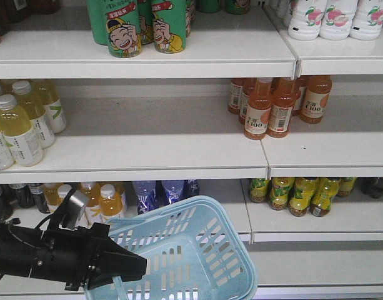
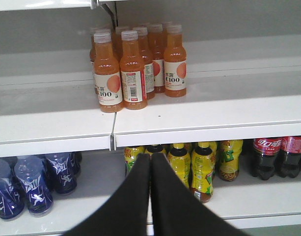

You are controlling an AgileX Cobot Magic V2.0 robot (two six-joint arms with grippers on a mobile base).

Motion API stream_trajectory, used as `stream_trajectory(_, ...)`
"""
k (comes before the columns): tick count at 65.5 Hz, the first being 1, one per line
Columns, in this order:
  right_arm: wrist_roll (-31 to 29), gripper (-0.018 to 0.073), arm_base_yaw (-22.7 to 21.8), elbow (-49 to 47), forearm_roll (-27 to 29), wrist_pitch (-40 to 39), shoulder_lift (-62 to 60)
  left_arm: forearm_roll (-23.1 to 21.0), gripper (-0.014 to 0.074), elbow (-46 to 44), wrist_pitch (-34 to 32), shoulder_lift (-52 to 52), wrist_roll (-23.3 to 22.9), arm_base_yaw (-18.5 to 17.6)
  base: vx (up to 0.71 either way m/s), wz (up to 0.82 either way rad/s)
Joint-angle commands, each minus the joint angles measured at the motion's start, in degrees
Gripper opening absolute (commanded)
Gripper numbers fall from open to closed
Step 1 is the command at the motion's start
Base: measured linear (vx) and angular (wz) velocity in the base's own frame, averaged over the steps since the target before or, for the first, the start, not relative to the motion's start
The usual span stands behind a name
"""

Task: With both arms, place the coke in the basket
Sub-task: 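Lift the basket off the shelf and lower it toward the robot, then hold the basket in the left gripper while the base turns away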

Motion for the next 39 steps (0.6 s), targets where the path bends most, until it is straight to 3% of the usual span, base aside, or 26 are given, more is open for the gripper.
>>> stream_trajectory(1, -0.5, -0.0010, -0.3, 0.3, -0.4, -4.2, 0.8, -3.9, -0.0007, -0.9, 4.7, -2.1, 0.2, -0.3, 0.00, 0.00)
stream_trajectory(39, -0.5, -0.0010, -0.3, 0.3, -0.4, -4.2, 0.8, -3.9, -0.0007, -0.9, 4.7, -2.1, 0.2, -0.3, 0.00, 0.00)
